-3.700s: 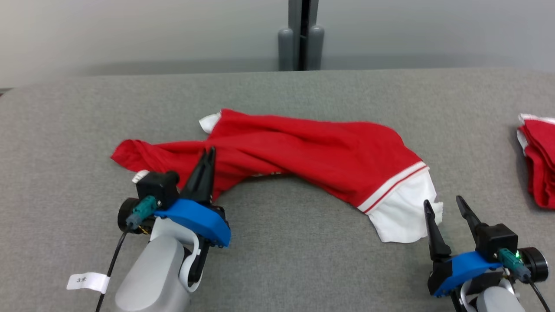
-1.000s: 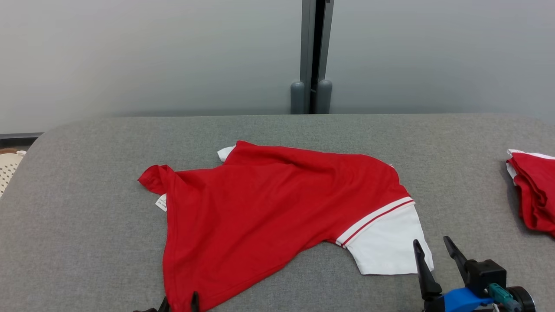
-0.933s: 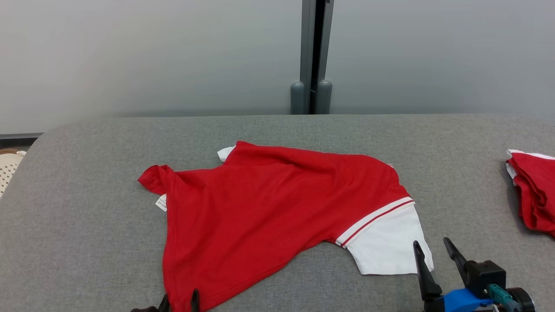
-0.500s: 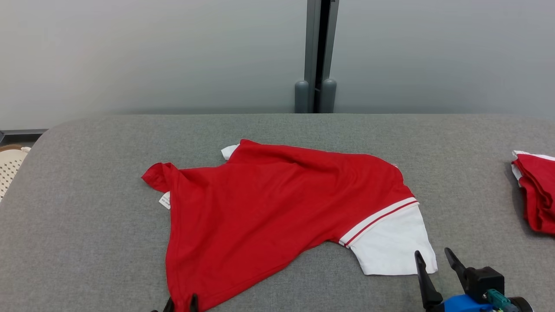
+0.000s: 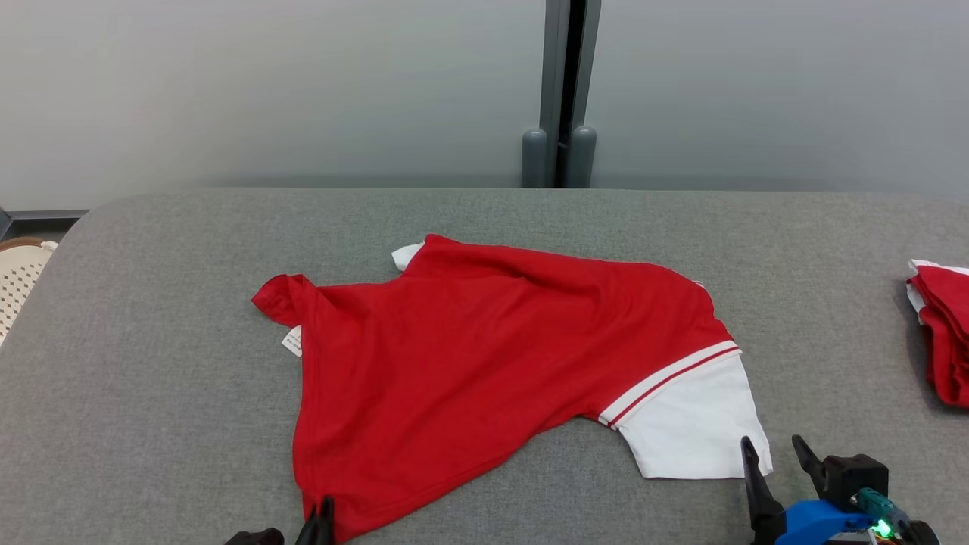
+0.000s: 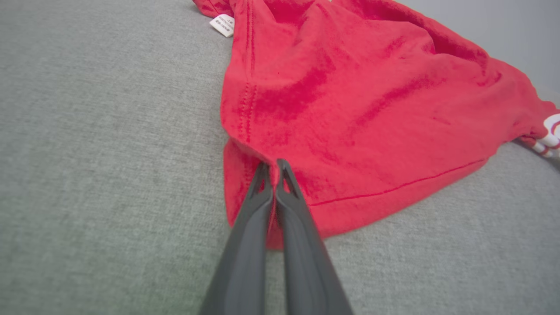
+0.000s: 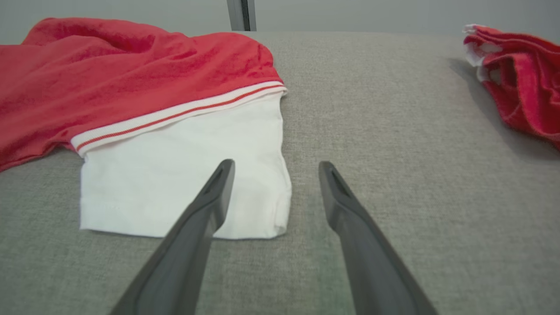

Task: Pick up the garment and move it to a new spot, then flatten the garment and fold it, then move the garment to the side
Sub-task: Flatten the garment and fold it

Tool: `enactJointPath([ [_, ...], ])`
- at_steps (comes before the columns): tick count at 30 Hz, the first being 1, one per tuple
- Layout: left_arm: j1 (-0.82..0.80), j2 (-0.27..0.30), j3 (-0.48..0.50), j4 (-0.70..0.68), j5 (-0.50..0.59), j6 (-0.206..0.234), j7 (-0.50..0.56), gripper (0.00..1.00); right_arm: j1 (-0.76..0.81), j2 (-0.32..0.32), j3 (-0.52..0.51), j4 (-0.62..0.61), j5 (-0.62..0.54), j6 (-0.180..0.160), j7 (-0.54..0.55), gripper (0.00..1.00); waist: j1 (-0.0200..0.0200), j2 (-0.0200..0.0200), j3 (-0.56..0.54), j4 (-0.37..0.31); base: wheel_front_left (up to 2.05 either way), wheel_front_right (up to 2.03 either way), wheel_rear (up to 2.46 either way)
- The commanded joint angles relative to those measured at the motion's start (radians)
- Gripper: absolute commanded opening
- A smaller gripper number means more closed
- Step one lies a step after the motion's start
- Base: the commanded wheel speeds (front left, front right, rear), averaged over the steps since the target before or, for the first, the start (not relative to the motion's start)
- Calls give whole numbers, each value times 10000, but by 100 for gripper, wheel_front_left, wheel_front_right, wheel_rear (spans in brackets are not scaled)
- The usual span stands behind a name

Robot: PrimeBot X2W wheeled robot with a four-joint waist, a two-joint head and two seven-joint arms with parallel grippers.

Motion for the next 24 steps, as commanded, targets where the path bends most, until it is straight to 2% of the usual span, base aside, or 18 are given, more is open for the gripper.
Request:
enactJointPath([
  [1, -118, -4, -16, -59, 90, -72, 1, 0, -206, 2, -25, 383, -97, -3, -2, 100, 0, -1, 38, 32, 0, 0, 0],
  [8, -217, -3, -84, -132, 100, -154, 1, 0, -829, 12, 280, 2045, 163, 0, 11, 100, 0, -1, 171, 150, 0, 0, 0],
  [9, -242, -3, -85, -150, 93, -157, 1, 0, -903, 12, 269, 2167, 220, 0, 12, 49, 0, -1, 192, 159, 0, 0, 0],
  [10, -268, -3, -88, -166, 90, -150, 1, 0, -968, 12, 268, 2195, 238, 0, 14, 15, 0, -1, 210, 168, 0, 0, 0],
  [11, -291, -3, -86, -185, 96, -159, 1, 0, -1011, 12, 288, 2205, 262, 0, 18, 0, 0, -1, 223, 172, 0, 0, 0],
  [13, -329, -3, -54, -233, 126, -167, 1, 0, -1049, 10, 300, 2091, 456, -1, 17, 0, 0, -1, 233, 162, 0, 0, 0],
  [17, -416, -3, 80, -755, 96, -241, -1, 0, -1035, -10, 374, 1086, 1002, -1, -4, 0, 0, -1, 172, 100, 0, 0, 0],
  [24, -1207, 31, 753, -2718, 450, -431, -1, 0, -1505, -19, 151, -1995, 2779, -1, -3, 0, 0, -1, -202, -14, 0, 0, 0],
])
